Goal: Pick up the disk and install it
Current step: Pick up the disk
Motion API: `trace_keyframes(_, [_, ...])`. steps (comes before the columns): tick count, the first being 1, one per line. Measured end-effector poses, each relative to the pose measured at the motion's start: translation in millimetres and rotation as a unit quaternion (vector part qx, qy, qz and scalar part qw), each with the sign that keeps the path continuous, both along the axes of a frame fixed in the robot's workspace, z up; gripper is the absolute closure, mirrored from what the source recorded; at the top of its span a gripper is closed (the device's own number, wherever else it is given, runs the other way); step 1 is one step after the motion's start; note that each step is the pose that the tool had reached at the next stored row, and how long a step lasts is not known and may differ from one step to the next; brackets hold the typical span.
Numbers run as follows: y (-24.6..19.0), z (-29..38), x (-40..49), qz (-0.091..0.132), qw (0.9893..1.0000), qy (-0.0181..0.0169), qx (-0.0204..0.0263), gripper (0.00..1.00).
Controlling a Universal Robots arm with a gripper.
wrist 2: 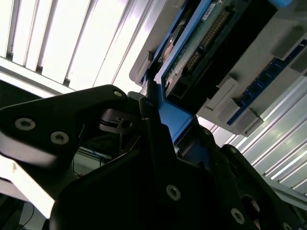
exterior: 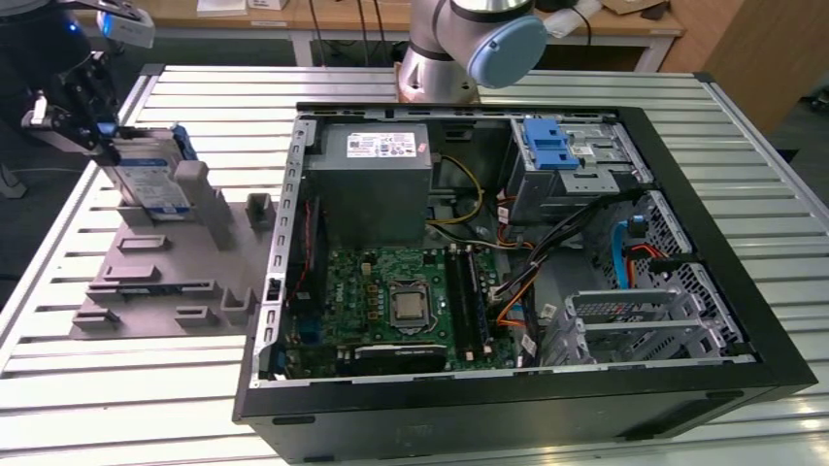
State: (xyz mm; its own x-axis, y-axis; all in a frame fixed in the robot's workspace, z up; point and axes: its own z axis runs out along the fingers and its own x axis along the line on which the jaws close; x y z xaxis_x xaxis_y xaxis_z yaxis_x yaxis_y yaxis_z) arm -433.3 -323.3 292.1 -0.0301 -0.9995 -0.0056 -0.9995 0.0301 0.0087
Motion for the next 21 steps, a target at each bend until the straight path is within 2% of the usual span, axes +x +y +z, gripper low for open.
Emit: trace_keyframes(21, [0.0, 27.1, 0.0, 0.000, 1.0000, 0.0000, 0.0000, 0.64])
